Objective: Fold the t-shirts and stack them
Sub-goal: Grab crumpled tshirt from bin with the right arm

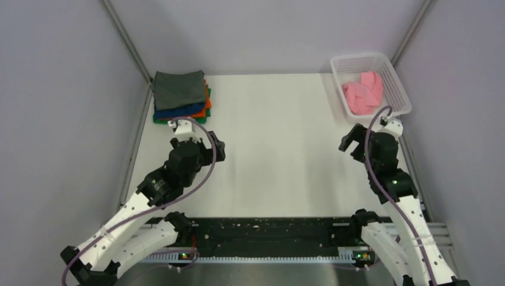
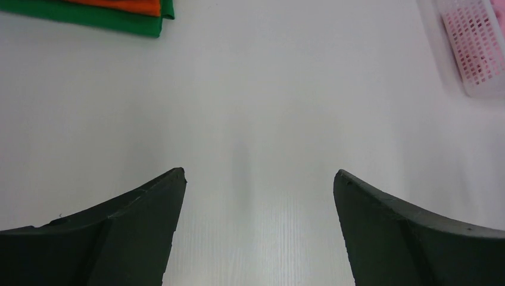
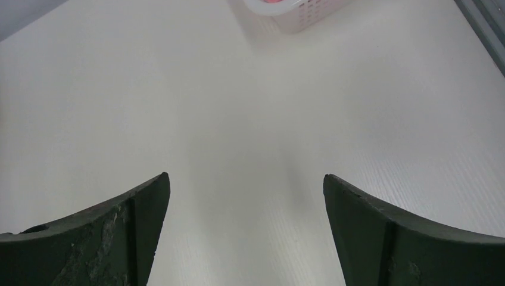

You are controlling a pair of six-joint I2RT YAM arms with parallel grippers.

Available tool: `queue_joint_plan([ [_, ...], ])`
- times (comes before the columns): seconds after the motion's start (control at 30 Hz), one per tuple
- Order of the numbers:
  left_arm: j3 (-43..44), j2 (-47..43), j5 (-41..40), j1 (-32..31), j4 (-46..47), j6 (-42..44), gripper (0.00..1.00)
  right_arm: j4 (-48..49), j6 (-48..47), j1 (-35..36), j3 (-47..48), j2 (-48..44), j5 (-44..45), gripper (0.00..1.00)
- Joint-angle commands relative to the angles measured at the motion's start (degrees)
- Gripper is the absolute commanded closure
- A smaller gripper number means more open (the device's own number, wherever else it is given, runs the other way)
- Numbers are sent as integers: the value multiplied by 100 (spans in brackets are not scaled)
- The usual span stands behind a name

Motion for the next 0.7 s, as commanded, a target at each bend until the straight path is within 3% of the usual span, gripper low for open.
queue_joint_plan([
  [0.0, -123, 26, -135, -18, 349, 117, 1, 747, -55, -39, 277, 301, -57, 1],
  [0.1, -157, 98, -98, -18, 451, 122, 1, 1636, -402, -44, 444, 696, -253, 1],
  [0.23, -211, 245, -97, -19, 577, 161, 1, 2303, -573, -49, 1165, 1723, 328, 1],
  [0.4, -385, 412, -25, -20, 892, 127, 1, 2047, -542, -613, 2787, 3942, 700, 1],
  [0.67, -522, 660, -49, -19, 1180, 83, 1, 925, -665, -1447, 5919, 7230, 398, 8],
])
